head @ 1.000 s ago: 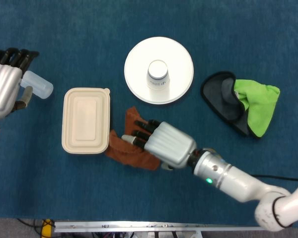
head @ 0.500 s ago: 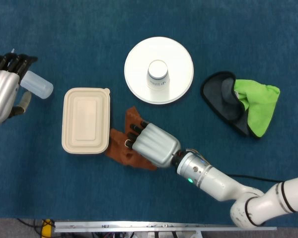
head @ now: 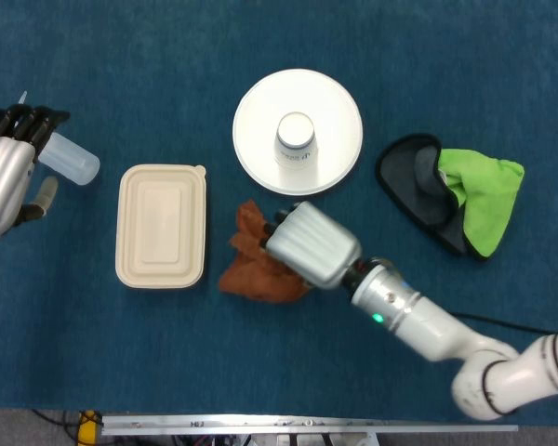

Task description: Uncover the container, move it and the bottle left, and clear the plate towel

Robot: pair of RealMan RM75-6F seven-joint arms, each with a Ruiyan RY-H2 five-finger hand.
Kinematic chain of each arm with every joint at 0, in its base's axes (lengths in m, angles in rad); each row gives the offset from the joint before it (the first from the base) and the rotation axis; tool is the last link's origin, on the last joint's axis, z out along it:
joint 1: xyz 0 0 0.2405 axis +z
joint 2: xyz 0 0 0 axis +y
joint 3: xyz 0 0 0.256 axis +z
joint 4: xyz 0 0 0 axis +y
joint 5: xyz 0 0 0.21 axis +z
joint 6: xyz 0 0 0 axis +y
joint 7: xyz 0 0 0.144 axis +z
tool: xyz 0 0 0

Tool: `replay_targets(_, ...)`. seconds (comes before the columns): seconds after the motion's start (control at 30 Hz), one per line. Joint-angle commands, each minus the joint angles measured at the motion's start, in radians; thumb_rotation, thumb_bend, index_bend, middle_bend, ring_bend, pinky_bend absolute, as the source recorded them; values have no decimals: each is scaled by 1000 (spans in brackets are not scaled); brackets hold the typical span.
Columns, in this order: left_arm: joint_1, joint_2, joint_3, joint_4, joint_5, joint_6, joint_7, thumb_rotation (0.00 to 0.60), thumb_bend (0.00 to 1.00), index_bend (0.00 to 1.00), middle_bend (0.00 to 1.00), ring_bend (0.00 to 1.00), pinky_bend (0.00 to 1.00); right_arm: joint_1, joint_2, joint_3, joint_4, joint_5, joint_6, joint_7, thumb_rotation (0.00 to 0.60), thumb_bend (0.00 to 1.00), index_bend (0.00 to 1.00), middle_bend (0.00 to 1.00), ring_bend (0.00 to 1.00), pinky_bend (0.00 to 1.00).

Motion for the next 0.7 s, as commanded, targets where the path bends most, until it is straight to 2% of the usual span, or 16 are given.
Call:
replay_targets(0.03, 0, -4, -4, 5, -5, -7, 0, 600, 408, 138, 182, 140, 182, -41, 133, 1, -107, -61, 43, 83, 600, 75, 656, 578, 500, 627)
replay_targets(0.17, 0, -9, -9, 10, -13, -14, 6, 600, 408, 134, 182, 140, 183, -99, 275, -23, -192, -144, 99, 199, 600, 75, 657, 578, 501, 627)
replay_targets(0.4, 0, -16, -16, 19, -31, -28, 13, 600, 409, 124, 181, 140, 183, -195, 465, -81, -246, -301, 194, 406, 600, 74, 657, 578, 501, 627)
replay_targets(0.7, 2, -24, -21, 14, -38, -32, 30, 600, 408, 110, 178, 140, 182, -269, 604, -161, -275, -501, 259, 578, 600, 74, 657, 578, 501, 627)
